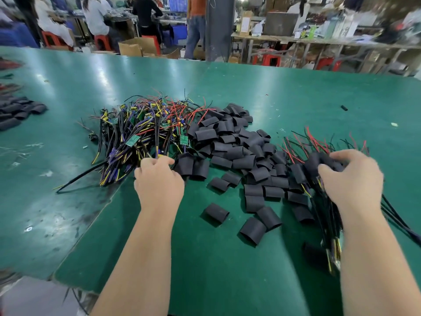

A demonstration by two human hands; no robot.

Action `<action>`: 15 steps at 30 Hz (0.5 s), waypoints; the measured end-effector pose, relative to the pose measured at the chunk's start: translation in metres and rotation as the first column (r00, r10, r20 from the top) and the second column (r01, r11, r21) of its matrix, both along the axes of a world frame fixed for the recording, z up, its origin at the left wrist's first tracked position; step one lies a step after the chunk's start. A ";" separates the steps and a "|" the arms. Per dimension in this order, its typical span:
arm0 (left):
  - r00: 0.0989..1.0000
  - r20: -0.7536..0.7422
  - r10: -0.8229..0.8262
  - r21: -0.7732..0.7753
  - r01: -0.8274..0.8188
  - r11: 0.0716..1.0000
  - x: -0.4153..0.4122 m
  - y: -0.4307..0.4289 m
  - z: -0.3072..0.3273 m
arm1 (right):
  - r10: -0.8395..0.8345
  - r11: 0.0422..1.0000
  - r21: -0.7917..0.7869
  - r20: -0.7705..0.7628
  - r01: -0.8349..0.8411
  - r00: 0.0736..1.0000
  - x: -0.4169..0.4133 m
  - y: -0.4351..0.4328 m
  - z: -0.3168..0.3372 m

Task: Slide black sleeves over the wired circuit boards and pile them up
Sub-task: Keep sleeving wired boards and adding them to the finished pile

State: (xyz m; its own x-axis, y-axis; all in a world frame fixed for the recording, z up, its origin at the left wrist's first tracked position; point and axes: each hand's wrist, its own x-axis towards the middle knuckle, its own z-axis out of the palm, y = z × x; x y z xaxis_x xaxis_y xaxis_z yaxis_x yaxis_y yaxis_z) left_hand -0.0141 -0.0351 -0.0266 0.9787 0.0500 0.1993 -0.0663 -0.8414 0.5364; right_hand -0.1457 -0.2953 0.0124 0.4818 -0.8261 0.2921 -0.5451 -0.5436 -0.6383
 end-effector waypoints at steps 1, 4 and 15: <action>1.000 -0.005 -0.023 -0.010 0.023 1.000 0.001 0.001 -0.001 | 0.019 0.999 -0.029 0.018 -0.018 1.000 0.001 0.003 0.002; 1.000 0.017 -0.022 -0.133 0.024 0.991 0.005 0.005 -0.002 | 0.164 0.985 0.040 0.134 -0.171 0.977 0.004 0.017 0.009; 0.997 -0.069 0.032 -0.525 -0.064 0.849 0.015 0.013 -0.002 | 0.272 0.957 0.170 -0.255 -0.233 0.928 0.006 0.020 0.001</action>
